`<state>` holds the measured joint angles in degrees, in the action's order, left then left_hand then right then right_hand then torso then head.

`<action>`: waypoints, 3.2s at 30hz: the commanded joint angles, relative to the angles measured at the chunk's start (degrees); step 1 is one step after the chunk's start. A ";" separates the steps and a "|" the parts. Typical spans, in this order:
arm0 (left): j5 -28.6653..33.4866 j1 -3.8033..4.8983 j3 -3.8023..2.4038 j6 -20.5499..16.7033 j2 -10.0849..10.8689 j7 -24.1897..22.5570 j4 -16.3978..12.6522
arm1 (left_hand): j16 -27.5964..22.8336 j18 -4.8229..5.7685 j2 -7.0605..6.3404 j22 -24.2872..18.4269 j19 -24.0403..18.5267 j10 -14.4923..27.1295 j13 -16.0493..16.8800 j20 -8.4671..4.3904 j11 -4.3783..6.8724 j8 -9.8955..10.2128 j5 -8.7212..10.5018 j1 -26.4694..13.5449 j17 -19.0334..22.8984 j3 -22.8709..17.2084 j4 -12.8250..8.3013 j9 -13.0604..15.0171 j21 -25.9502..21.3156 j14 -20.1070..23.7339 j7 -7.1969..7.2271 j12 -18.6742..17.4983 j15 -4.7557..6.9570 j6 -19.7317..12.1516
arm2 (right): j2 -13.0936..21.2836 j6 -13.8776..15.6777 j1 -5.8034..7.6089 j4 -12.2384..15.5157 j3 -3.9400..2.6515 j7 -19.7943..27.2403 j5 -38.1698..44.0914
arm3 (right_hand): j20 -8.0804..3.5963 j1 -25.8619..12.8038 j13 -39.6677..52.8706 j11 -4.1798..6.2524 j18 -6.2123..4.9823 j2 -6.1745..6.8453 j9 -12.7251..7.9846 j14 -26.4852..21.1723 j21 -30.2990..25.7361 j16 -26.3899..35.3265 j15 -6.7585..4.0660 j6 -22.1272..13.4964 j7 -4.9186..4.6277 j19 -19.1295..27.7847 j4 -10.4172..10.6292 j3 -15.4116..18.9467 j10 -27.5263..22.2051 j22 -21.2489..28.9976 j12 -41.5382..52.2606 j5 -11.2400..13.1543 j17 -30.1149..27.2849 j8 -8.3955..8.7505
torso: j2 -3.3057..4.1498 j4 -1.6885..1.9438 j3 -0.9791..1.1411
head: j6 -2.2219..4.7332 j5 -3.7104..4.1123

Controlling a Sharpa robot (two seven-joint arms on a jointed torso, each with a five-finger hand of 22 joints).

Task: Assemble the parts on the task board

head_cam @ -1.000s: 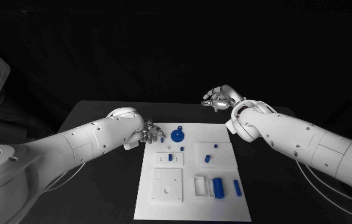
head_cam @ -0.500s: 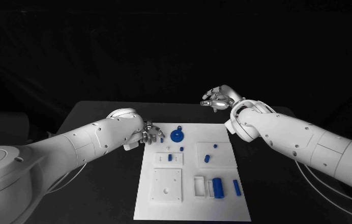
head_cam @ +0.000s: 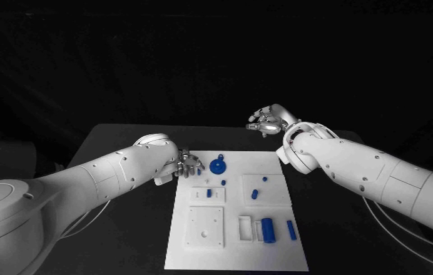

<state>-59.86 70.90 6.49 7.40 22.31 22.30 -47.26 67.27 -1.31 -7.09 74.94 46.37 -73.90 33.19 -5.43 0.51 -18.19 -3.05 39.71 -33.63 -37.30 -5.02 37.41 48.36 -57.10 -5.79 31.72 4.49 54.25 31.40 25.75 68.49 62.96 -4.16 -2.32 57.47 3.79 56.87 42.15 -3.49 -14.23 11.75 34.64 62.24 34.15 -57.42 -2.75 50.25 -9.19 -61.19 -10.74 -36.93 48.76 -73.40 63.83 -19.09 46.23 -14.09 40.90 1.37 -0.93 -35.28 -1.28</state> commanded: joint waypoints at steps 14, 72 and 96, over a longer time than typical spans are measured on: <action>1.16 -0.77 0.08 0.08 -1.04 -1.45 1.00 | 0.52 0.07 5.76 1.16 -0.42 0.39 0.05 -4.43 0.15 -0.16 0.26 4.27 0.34 -1.24 -4.55 0.08 0.29 0.26 0.14 0.61 -0.05 -0.08 | -0.05 -0.77 -0.02 0.17 -0.03 0.09 0.71 | 0.01 -0.29 -0.11 0.15 -0.77 -0.08 0.09 0.04 -0.22 0.32 0.18 -0.07 -0.32 -0.22 -0.14 0.36 -0.40 -0.11 0.38 -0.34 -0.07 0.35 | -0.01 0.02 -0.03 | -0.04 0.20; -0.52 -0.68 1.19 -18.72 15.13 -1.82 -25.84 | 3.94 -0.39 8.45 1.06 6.93 -8.74 -0.29 -7.45 3.92 -4.55 -7.75 8.11 0.65 -2.76 -10.37 -0.54 2.99 -7.87 4.15 3.46 3.61 11.57 | 1.52 -1.53 -0.06 0.36 -0.02 -0.10 1.26 | 0.02 -0.36 -0.65 0.14 -0.77 -0.01 0.12 0.06 -0.52 0.32 0.19 -0.08 -0.33 -0.36 -0.07 0.41 -0.53 -0.48 0.80 -1.48 -0.04 0.38 | -0.01 0.06 -0.12 | -0.57 -0.63; -6.87 -2.49 5.49 -22.68 16.61 0.33 -30.59 | 5.82 -0.35 8.22 1.24 7.88 -9.26 1.46 -8.23 4.65 -6.27 -8.69 7.75 -0.54 -2.51 -10.12 -0.41 4.33 -8.91 4.93 6.61 4.36 13.06 | 1.78 -1.64 -0.07 0.46 -0.02 -0.09 1.31 | 0.04 -0.44 -0.98 0.12 -0.77 0.00 0.13 0.04 -0.73 0.34 0.21 -0.11 -0.35 -0.41 0.04 0.46 -0.62 -0.70 1.02 -2.39 -0.04 0.41 | -0.07 0.04 -0.06 | -1.13 -0.80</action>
<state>-65.68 68.66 11.99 -13.81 39.08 22.48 -77.86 72.78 -1.31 0.83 74.92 53.87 -83.24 34.59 -7.58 4.91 -24.14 -11.53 47.12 -34.12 -39.83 -15.45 36.91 52.35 -65.77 -4.29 38.12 8.81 63.16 33.16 24.83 68.44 63.32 -4.15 -2.62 58.19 3.79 56.88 41.22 -3.39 -14.52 11.75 34.70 62.24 33.71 -57.42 -2.75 50.12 -9.29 -61.20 -10.90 -36.77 48.67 -74.02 64.50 -21.15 46.23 -13.90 40.86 1.44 -0.99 -36.44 -2.21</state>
